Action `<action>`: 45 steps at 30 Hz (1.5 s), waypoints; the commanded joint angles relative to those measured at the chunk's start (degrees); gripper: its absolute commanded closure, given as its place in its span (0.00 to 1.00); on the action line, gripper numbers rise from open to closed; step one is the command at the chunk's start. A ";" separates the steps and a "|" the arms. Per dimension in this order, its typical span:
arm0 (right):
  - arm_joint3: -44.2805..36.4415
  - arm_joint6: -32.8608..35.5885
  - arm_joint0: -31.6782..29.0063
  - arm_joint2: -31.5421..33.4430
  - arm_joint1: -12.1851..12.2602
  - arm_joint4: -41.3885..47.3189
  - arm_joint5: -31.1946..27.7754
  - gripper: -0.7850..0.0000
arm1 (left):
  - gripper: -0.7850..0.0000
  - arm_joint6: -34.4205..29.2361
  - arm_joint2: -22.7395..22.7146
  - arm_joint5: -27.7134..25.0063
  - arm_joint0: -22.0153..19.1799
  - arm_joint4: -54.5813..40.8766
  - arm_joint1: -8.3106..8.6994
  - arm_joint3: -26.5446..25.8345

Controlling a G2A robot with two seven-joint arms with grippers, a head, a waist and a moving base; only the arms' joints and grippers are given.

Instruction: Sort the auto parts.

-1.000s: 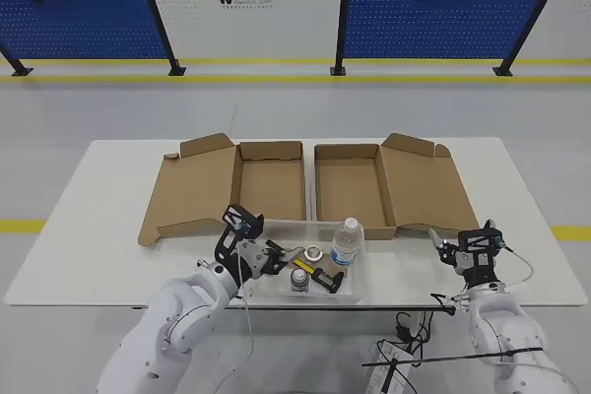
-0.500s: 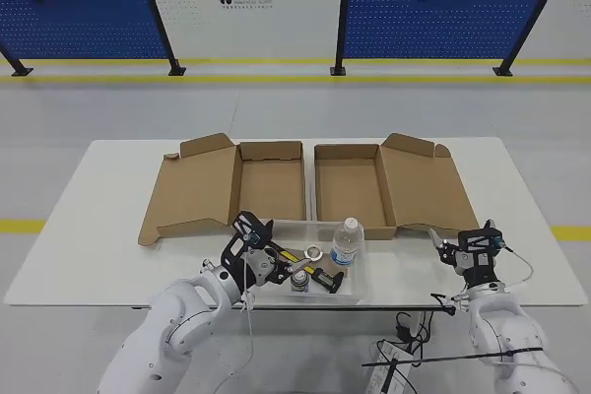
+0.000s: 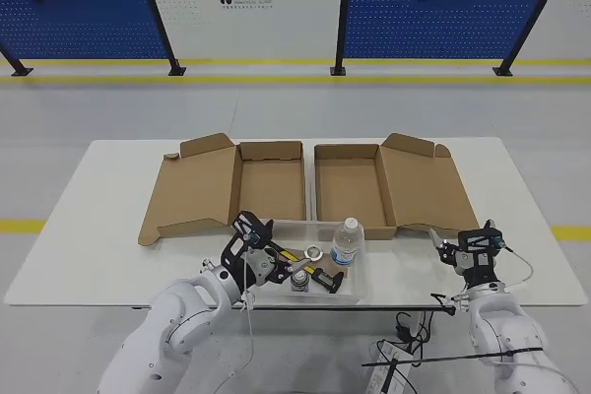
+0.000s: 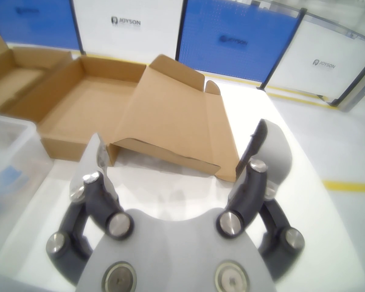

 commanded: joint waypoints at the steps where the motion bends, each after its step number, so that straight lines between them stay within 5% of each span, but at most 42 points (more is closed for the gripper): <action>1: 0.00 0.00 0.00 0.00 0.00 0.00 0.00 0.00 | 0.00 0.33 1.47 -0.64 -1.85 1.62 -0.16 0.63; 13: 0.00 0.00 0.00 0.00 0.00 0.00 0.00 0.00 | 0.00 -4.21 15.37 -0.15 -21.09 -2.41 -3.57 14.29; 20: 0.00 0.00 0.00 0.00 0.00 0.00 0.00 0.00 | 0.00 -4.46 21.58 1.20 -27.46 -6.81 -5.91 22.18; 30: 0.00 0.00 0.00 0.00 0.00 0.00 0.00 0.00 | 0.00 -4.92 25.64 1.89 -31.39 -10.40 -8.02 30.32; 45: 0.00 0.00 0.00 0.00 0.00 0.00 0.00 0.00 | 0.00 -4.86 27.07 1.70 -32.95 -14.55 -9.66 35.05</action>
